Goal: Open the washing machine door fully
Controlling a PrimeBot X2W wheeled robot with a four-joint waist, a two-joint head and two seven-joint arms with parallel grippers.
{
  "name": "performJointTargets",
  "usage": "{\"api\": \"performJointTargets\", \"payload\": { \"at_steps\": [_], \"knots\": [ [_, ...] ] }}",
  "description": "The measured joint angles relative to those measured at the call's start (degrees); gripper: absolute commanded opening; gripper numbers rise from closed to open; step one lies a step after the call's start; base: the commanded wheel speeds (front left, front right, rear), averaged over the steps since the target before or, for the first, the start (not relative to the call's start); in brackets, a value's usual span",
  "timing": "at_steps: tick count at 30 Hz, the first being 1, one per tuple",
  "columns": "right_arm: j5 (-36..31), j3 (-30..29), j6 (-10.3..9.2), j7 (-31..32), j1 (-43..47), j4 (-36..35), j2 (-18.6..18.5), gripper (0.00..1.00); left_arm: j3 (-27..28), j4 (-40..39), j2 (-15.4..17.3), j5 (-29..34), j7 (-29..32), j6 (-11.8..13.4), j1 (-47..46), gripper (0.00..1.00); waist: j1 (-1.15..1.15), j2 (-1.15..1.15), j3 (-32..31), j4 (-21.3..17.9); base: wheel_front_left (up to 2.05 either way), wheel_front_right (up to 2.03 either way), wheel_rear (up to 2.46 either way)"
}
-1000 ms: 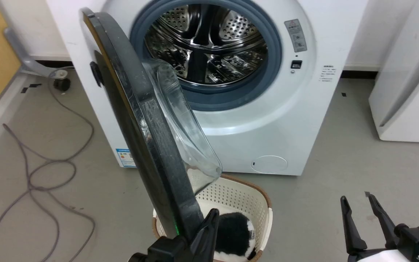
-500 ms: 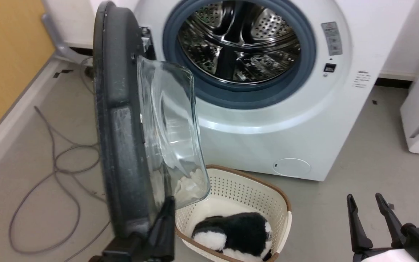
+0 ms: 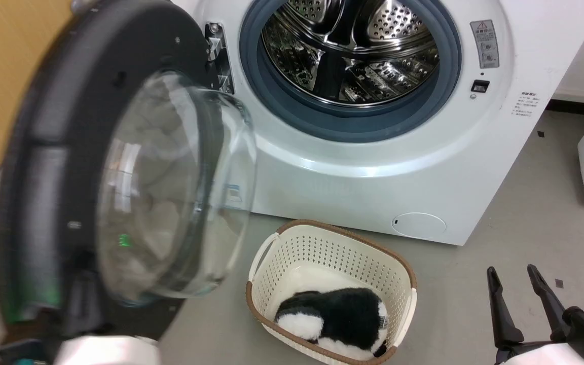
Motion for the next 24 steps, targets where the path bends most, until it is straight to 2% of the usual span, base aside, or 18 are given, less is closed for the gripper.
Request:
{"api": "performJointTargets", "payload": {
  "at_steps": [9,13,19,24],
  "knots": [
    [-0.83,-0.62,0.0,0.53,-0.58,-0.37,0.03,1.0,10.93,7.36,6.1,-4.93,-0.42,-0.52,-4.18,0.0,0.0,0.0,2.0,-0.42,0.0,0.0,0.0],
    [-1.0,-0.66,0.0,0.53,-1.01,-0.33,0.03,1.0,14.82,12.52,8.62,-7.35,-0.56,-1.71,-6.33,0.0,0.0,0.0,2.49,-0.73,0.0,0.0,0.0],
    [-0.99,-0.73,0.0,0.53,-1.42,-0.3,0.04,1.0,18.78,21.23,12.61,-10.62,-1.48,-5.37,-9.54,0.0,0.0,0.0,2.98,-1.26,0.0,0.0,0.0],
    [-0.99,-0.79,0.0,0.52,-1.49,-0.18,0.04,1.0,19.69,28.75,14.82,-11.93,-2.49,-8.29,-12.44,0.0,0.0,0.0,2.93,-1.66,0.0,0.0,0.0]
  ]
}}
